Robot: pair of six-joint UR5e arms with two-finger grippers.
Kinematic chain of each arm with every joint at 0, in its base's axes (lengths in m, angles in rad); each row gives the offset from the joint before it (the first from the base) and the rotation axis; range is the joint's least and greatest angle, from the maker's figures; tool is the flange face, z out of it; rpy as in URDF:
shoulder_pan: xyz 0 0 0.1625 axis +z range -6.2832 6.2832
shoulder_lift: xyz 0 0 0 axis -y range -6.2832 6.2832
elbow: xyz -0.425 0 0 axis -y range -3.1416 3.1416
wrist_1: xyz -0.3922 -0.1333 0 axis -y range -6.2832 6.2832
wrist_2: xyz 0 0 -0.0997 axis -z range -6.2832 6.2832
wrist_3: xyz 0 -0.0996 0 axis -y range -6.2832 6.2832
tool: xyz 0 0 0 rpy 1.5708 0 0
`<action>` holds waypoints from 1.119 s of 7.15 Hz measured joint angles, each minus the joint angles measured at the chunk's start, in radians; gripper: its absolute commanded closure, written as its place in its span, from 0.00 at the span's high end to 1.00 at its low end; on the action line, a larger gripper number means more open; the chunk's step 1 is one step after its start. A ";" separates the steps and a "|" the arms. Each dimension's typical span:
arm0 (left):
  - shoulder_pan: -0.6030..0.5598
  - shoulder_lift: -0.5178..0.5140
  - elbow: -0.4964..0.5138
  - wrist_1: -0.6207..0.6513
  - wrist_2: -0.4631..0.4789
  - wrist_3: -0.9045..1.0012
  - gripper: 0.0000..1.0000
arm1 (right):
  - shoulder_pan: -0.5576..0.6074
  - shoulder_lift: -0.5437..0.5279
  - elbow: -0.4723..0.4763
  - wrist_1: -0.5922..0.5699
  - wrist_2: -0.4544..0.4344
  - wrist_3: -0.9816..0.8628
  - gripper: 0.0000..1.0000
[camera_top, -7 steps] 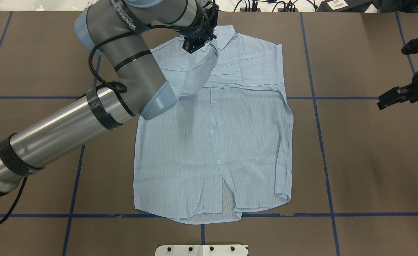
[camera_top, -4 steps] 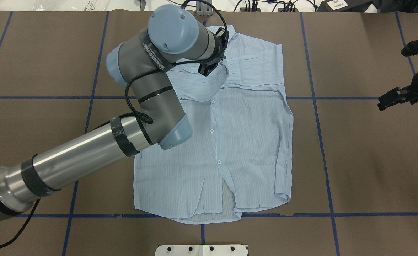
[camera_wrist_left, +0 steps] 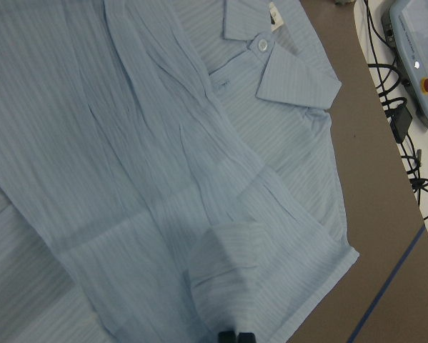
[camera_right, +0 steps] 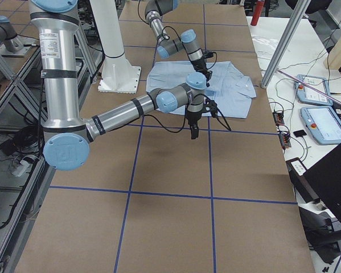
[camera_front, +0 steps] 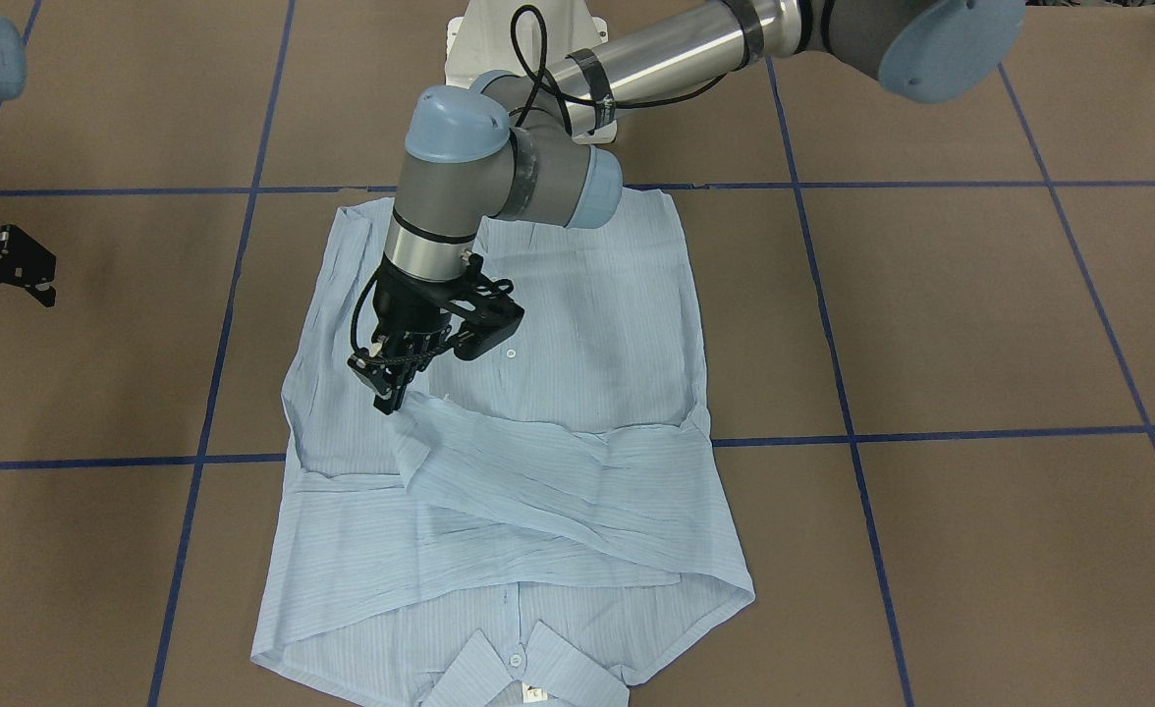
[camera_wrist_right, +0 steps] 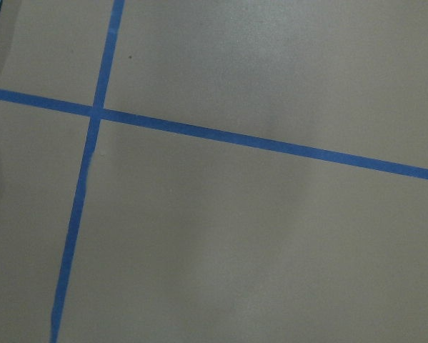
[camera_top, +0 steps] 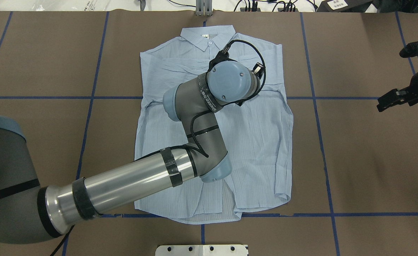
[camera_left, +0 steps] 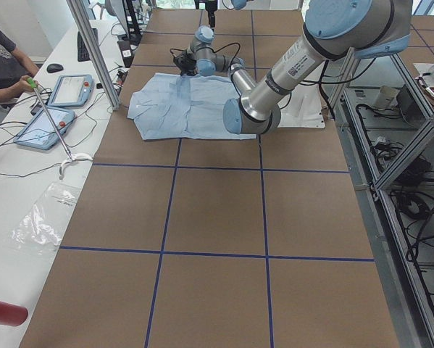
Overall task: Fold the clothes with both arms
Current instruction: 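Release the sleeve with the left gripper while the right gripper moves to the shirt side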
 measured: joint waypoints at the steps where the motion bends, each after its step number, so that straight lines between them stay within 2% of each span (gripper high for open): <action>1: 0.018 0.007 -0.003 -0.025 0.005 0.039 1.00 | 0.000 0.001 -0.010 0.026 0.000 0.002 1.00; 2: 0.025 0.038 -0.039 -0.045 0.006 0.084 1.00 | 0.000 0.001 -0.023 0.062 0.002 0.004 1.00; 4: 0.024 0.152 -0.190 -0.038 0.002 0.162 1.00 | -0.004 0.002 -0.033 0.134 0.031 0.047 1.00; 6: 0.021 0.292 -0.415 0.093 -0.002 0.252 1.00 | -0.043 0.001 -0.025 0.220 0.034 0.136 1.00; 8: 0.016 0.477 -0.684 0.243 -0.040 0.368 1.00 | -0.151 -0.003 0.010 0.304 -0.023 0.318 1.00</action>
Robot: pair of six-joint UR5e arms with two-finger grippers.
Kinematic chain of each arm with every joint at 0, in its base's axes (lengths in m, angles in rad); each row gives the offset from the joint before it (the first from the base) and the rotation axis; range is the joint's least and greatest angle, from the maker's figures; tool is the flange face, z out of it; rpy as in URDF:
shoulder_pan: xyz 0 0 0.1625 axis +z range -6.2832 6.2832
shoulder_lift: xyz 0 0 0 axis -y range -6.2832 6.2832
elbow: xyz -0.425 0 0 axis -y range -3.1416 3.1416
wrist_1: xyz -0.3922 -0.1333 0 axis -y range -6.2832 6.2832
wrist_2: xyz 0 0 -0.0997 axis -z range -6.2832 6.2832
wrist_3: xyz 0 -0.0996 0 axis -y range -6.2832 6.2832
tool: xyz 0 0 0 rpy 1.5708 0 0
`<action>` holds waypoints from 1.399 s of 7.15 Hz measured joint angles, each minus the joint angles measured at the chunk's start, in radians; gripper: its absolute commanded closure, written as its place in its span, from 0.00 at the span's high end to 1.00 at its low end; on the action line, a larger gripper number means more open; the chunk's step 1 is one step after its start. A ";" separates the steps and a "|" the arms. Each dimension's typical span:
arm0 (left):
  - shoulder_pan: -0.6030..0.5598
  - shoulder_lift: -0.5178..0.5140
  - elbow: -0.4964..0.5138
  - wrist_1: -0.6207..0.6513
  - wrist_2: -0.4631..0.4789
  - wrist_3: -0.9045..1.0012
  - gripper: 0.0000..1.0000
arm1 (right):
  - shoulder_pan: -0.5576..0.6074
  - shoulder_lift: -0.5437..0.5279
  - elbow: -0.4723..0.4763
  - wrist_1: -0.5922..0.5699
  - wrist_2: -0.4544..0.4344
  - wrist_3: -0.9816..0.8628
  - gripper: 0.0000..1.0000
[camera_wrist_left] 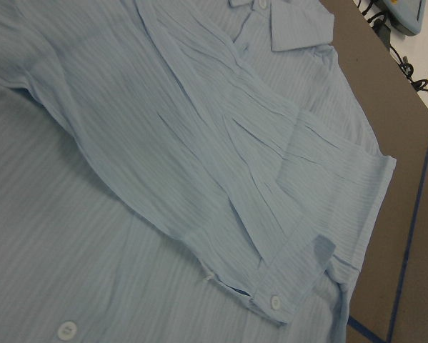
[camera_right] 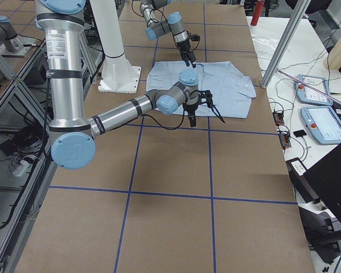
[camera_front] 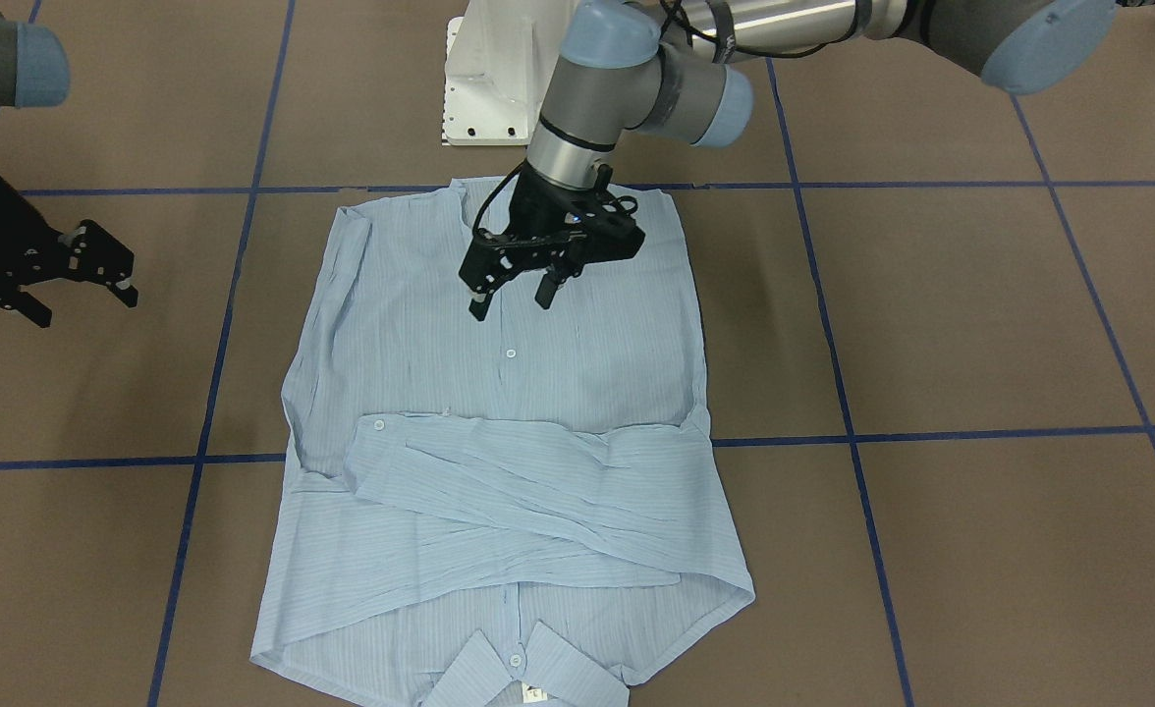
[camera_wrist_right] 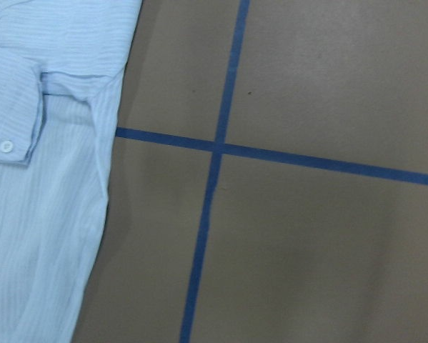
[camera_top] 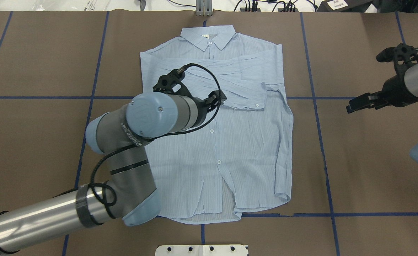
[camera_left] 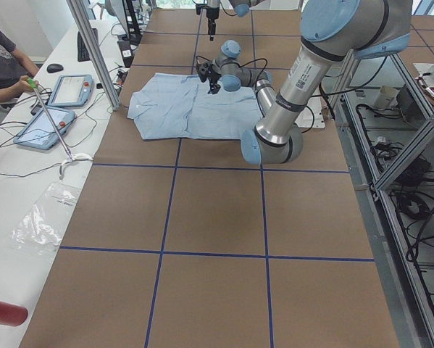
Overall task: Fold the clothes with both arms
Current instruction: 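Release the sleeve with the left gripper while the right gripper moves to the shirt side, then lower both grippers to the shirt side edges near the hem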
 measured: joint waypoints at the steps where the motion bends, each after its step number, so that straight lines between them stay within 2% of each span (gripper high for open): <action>1: -0.002 0.093 -0.120 0.041 -0.024 0.056 0.99 | -0.073 -0.008 0.037 0.014 -0.047 0.098 1.00; 3: -0.004 0.188 -0.300 0.165 -0.060 0.138 0.99 | -0.252 -0.023 0.113 0.021 -0.175 0.293 1.00; 4: -0.003 0.199 -0.345 0.222 -0.067 0.153 0.99 | -0.350 -0.023 0.132 0.021 -0.256 0.384 1.00; 6: 0.000 0.208 -0.370 0.257 -0.071 0.159 0.99 | -0.511 -0.020 0.143 0.020 -0.391 0.502 0.99; 9: 0.001 0.204 -0.372 0.261 -0.070 0.160 0.98 | -0.618 -0.001 0.117 0.012 -0.435 0.563 0.98; 10: 0.001 0.202 -0.372 0.261 -0.070 0.160 0.98 | -0.628 0.024 0.086 0.010 -0.434 0.566 0.93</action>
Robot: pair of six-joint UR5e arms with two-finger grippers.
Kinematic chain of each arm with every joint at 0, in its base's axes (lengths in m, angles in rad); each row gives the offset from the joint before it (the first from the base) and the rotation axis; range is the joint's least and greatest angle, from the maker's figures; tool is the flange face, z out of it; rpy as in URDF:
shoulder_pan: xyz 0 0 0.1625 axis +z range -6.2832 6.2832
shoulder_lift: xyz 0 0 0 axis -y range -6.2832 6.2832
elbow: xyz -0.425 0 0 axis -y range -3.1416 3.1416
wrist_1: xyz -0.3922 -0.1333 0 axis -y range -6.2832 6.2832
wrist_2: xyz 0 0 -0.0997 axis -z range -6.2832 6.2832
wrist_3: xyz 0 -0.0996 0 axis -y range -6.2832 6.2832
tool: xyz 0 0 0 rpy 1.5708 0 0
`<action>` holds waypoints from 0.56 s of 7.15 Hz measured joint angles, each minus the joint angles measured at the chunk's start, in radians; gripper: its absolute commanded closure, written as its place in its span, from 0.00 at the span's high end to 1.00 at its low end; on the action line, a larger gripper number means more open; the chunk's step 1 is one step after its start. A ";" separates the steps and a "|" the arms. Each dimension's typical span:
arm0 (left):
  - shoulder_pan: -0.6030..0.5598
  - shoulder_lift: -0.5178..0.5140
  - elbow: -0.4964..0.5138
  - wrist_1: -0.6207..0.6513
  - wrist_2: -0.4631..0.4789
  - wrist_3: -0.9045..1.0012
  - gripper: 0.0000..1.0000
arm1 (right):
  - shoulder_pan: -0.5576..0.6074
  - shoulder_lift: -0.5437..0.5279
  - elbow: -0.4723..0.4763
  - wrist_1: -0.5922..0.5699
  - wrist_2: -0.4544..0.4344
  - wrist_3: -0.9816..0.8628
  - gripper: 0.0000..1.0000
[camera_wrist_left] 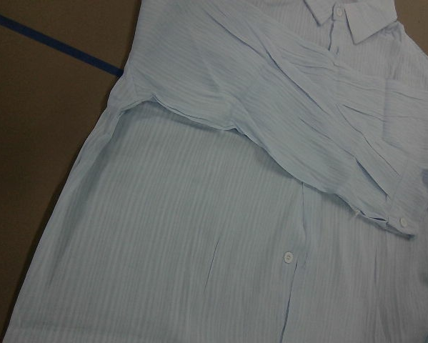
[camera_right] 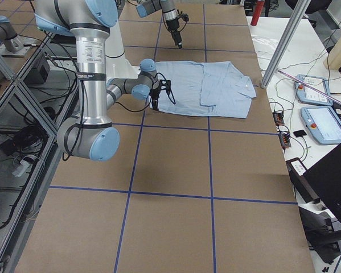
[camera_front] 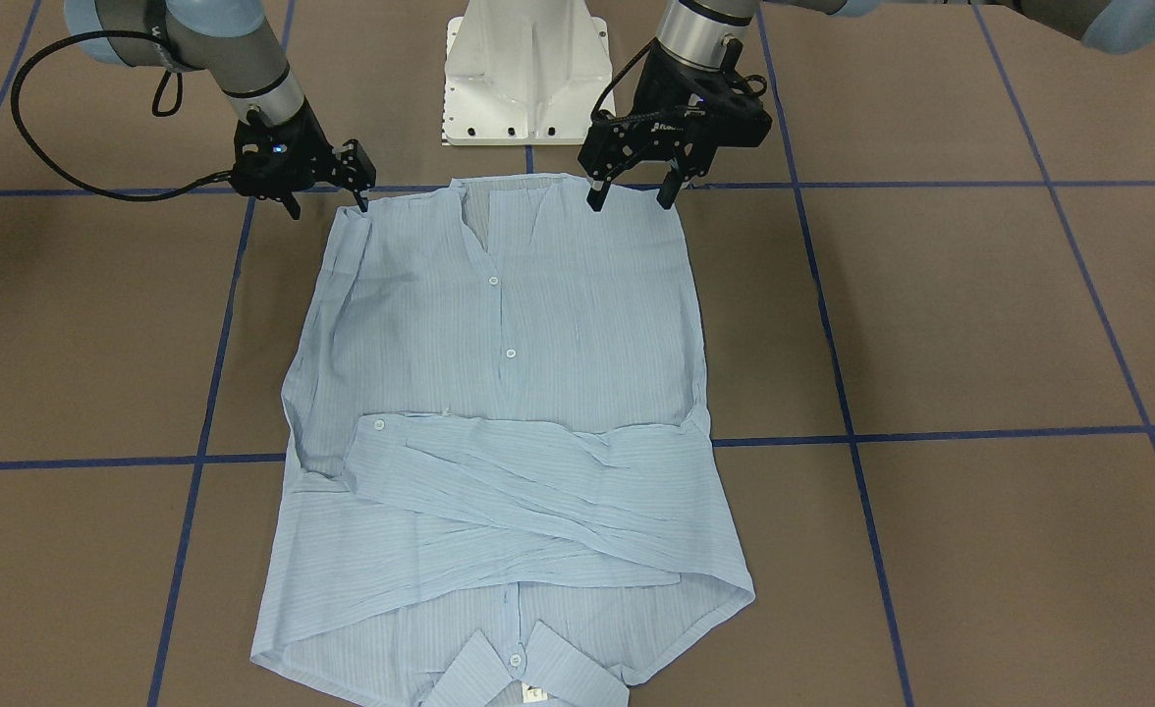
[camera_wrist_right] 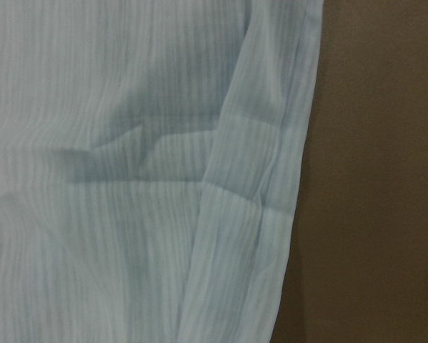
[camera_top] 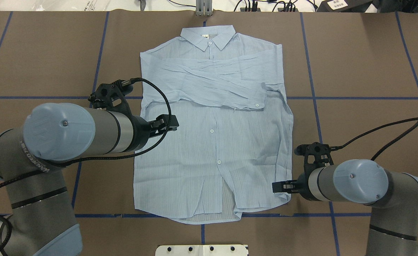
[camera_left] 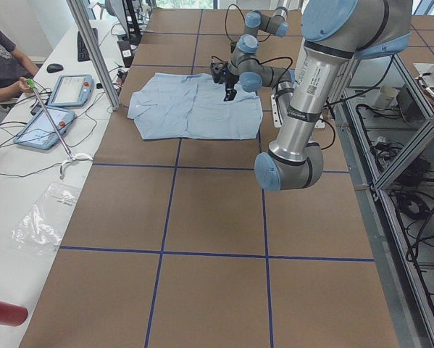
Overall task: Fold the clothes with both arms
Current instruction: 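Lower both grippers to the shirt side edges near the hem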
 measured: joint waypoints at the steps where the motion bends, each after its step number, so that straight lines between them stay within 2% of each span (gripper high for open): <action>1: -0.001 -0.002 -0.001 0.000 0.001 -0.001 0.98 | -0.004 0.022 -0.033 -0.001 0.001 0.001 0.87; 3: -0.001 -0.004 0.000 0.000 0.004 -0.001 0.98 | -0.006 0.039 -0.056 -0.023 0.003 0.002 0.68; 4: -0.001 -0.004 -0.001 0.000 0.005 -0.001 0.97 | -0.006 0.044 -0.058 -0.034 0.004 0.002 0.66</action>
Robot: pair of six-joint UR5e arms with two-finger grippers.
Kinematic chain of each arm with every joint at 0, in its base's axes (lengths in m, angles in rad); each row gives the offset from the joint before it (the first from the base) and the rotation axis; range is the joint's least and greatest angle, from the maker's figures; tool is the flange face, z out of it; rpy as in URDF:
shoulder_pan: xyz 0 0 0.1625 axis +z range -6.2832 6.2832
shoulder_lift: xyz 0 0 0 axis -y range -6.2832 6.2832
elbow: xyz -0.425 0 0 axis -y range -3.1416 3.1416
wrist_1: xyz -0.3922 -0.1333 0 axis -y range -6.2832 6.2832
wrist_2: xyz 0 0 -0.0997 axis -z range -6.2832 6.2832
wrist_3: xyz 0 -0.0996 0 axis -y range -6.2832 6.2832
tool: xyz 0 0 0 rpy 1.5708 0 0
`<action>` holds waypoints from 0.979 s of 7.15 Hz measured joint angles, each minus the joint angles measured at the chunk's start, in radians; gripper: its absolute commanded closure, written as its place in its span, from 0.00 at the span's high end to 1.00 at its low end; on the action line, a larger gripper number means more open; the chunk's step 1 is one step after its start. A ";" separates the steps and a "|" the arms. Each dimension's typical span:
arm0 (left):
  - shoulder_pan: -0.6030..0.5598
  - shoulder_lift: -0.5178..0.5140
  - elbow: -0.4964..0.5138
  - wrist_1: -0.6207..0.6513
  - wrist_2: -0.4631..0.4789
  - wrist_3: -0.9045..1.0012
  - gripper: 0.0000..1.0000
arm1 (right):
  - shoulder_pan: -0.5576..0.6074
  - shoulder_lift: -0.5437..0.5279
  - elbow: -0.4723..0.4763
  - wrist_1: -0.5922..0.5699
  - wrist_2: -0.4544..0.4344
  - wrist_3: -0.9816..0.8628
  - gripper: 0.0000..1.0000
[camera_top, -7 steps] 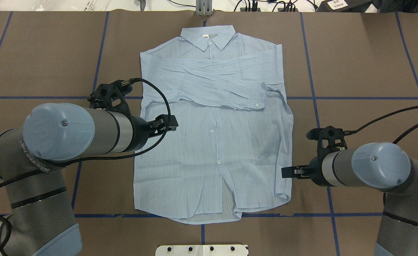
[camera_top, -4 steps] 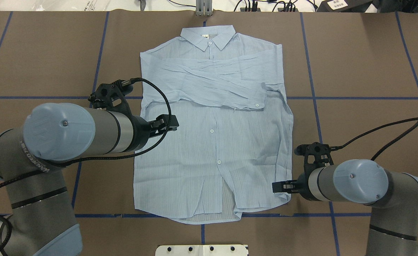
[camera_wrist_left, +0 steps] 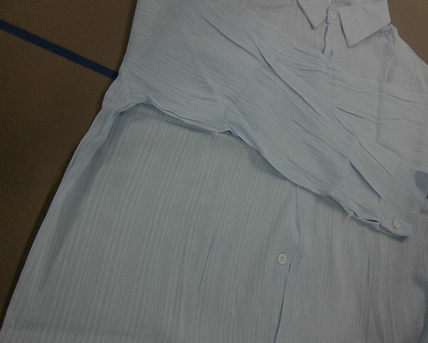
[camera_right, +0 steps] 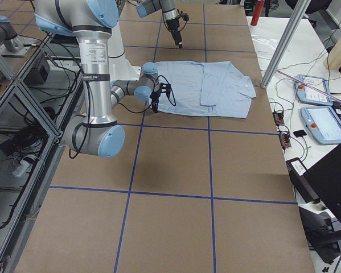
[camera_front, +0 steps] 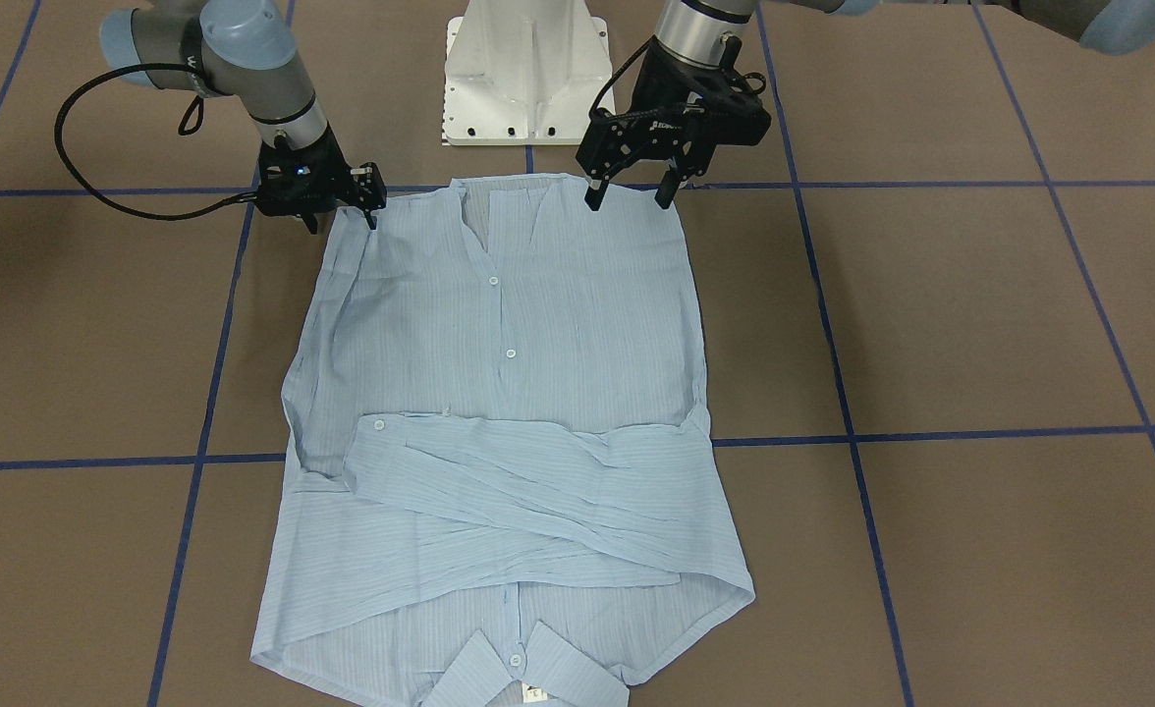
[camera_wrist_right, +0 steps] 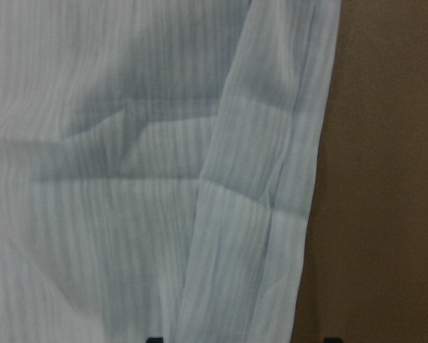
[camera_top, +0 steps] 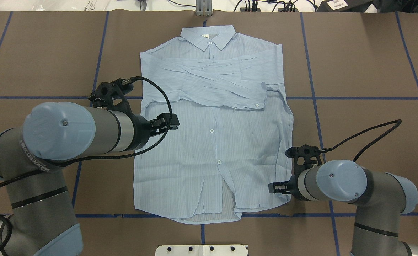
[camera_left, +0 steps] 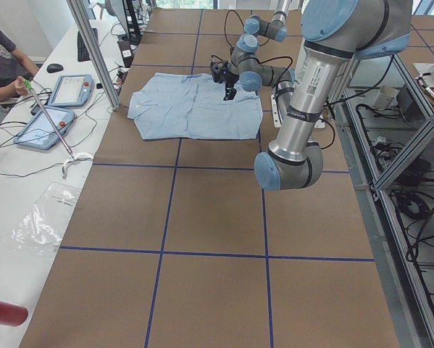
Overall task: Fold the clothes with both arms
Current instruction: 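Lower both grippers to the shirt side edges near the hem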
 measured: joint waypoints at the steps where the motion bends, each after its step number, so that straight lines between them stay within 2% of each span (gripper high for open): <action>1: 0.000 0.000 0.000 0.000 0.000 0.000 0.98 | 0.000 0.003 0.000 -0.004 0.001 0.000 0.67; 2: -0.001 0.002 0.000 0.000 0.001 0.001 0.97 | -0.001 0.004 0.000 -0.006 0.002 0.000 0.62; 3: -0.002 0.003 0.001 -0.001 0.002 0.001 0.97 | -0.001 0.006 0.000 -0.007 0.003 0.000 0.45; 6: -0.004 0.006 0.001 -0.001 0.003 0.001 0.97 | -0.001 0.006 0.003 -0.010 0.003 0.000 0.13; 7: -0.005 0.007 0.001 -0.001 0.003 0.001 0.97 | 0.000 0.006 0.004 -0.010 0.003 0.000 0.06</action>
